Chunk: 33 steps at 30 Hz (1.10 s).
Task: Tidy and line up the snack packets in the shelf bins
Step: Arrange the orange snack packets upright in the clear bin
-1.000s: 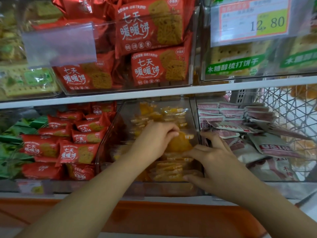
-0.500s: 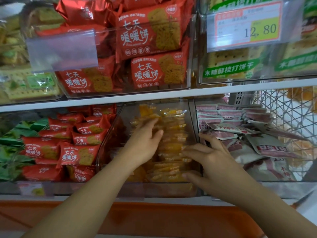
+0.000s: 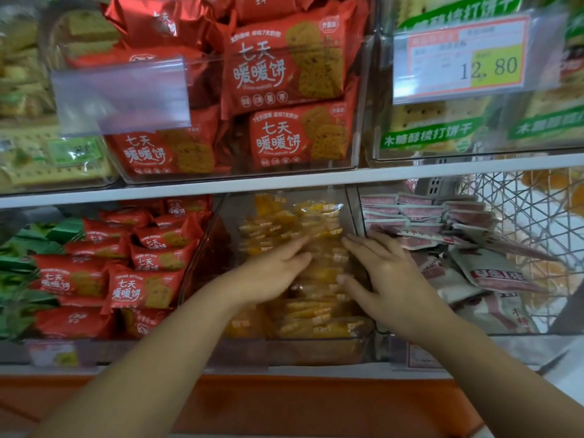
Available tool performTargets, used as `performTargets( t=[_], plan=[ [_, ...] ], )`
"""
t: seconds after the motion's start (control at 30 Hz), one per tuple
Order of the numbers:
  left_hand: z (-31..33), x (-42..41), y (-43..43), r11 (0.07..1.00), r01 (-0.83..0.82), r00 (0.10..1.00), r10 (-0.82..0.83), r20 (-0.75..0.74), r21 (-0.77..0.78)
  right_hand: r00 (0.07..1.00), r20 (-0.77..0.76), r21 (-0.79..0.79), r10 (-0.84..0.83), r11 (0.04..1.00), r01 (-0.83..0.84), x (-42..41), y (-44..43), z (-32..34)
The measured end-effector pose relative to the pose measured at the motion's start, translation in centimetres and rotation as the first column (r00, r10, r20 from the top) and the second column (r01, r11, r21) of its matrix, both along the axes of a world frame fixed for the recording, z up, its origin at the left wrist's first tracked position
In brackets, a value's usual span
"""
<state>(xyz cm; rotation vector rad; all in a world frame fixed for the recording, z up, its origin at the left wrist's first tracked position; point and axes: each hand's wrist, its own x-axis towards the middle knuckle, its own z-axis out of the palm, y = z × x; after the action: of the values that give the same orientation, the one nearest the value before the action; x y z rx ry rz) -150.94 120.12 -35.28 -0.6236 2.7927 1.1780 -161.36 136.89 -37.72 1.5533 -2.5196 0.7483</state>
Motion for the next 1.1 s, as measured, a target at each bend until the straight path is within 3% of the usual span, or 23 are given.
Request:
performTargets(
  t=[0.07, 0.17, 0.23, 0.33, 0.47, 0.6, 0.77, 0.9, 1.0, 1.1],
  plan=[
    [0.5, 1.3, -2.2, 0.997, -0.074, 0.990, 0.077, -0.116, 0.025, 0.988, -0.140, 0.064, -0.060, 0.996, 0.070, 0.1, -0.8, 0.6],
    [0.7, 2.1, -3.9, 0.965, -0.151, 0.984, 0.127, -0.125, -0.215, 0.949, -0.297, 0.079, -0.107, 0.988, 0.136, 0.1, -2.2, 1.6],
    [0.6, 2.1, -3.9, 0.942, -0.146, 0.988, 0.127, -0.082, -0.301, 0.957, -0.283, 0.193, -0.061, 0.974, 0.119, -0.3, -3.1, 2.4],
    [0.1, 1.4, -3.5, 0.950, -0.124, 0.992, 0.125, -0.016, -0.288, 0.974, -0.220, 0.341, 0.050, 0.940, 0.029, -1.6, -4.2, 2.3],
    [0.1, 0.1, -3.1, 0.938, -0.095, 0.995, 0.097, -0.010, -0.332, 0.980, -0.148, 0.306, 0.135, 0.948, -0.084, -1.4, -3.7, 1.7],
    [-0.1, -0.4, -2.6, 0.974, -0.037, 0.998, 0.023, -0.064, -0.222, 0.982, -0.089, 0.192, 0.165, 0.970, -0.146, -1.5, -2.4, 0.9],
    [-0.6, -0.2, -2.5, 0.993, 0.081, 0.997, -0.081, 0.001, 0.084, 0.978, -0.110, 0.140, 0.179, 0.977, -0.163, -2.0, -2.1, 0.4],
    [0.0, 0.3, -3.6, 0.950, -0.057, 0.998, 0.042, 0.053, 0.307, 0.967, -0.165, 0.217, 0.194, 0.964, -0.156, -1.3, -2.6, 0.6],
    [0.5, 0.0, -4.2, 0.944, -0.166, 0.986, 0.149, 0.080, 0.286, 0.959, -0.188, 0.326, 0.213, 0.934, -0.144, -0.9, -2.5, 0.9],
    [0.8, -0.8, -3.1, 0.970, -0.099, 0.987, 0.067, 0.147, 0.221, 0.940, -0.254, 0.348, 0.227, 0.928, -0.130, -0.9, -2.1, 1.0]
  ],
)
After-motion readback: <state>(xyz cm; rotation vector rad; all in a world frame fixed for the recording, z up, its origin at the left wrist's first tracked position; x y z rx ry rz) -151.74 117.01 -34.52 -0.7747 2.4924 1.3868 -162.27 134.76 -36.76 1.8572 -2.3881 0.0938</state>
